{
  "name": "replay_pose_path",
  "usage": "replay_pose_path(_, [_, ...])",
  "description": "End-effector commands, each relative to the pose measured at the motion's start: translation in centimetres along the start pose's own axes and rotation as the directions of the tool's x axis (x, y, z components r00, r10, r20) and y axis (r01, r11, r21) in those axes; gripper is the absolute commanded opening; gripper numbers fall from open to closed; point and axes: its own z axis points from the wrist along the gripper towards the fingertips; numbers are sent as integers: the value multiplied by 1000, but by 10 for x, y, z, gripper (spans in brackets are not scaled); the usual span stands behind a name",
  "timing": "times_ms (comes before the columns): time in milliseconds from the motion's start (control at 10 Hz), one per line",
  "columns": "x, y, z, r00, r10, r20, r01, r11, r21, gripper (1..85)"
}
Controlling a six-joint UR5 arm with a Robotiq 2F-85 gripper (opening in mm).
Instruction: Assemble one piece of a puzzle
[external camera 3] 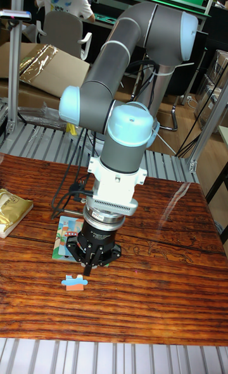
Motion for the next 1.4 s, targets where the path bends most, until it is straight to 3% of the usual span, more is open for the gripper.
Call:
replay_pose_path(0, [-2,7,-1,998,56,4,-56,998,-33,13])
replay_pose_path(100, [-2,5,0,999,52,1,-52,998,-27,13])
replay_pose_path(400, [-13,-6,11,998,8,-66,-8,1000,5,13])
replay_pose_path(600, [-17,3,11,997,4,-71,-5,1000,-13,20])
replay_pose_path(700, [-12,7,9,996,-17,-88,14,999,-29,103])
replay_pose_path(800, [-2,9,7,992,-28,-124,24,999,-40,113])
replay_pose_path(1300, [-1,11,6,991,-51,-124,45,998,-53,323])
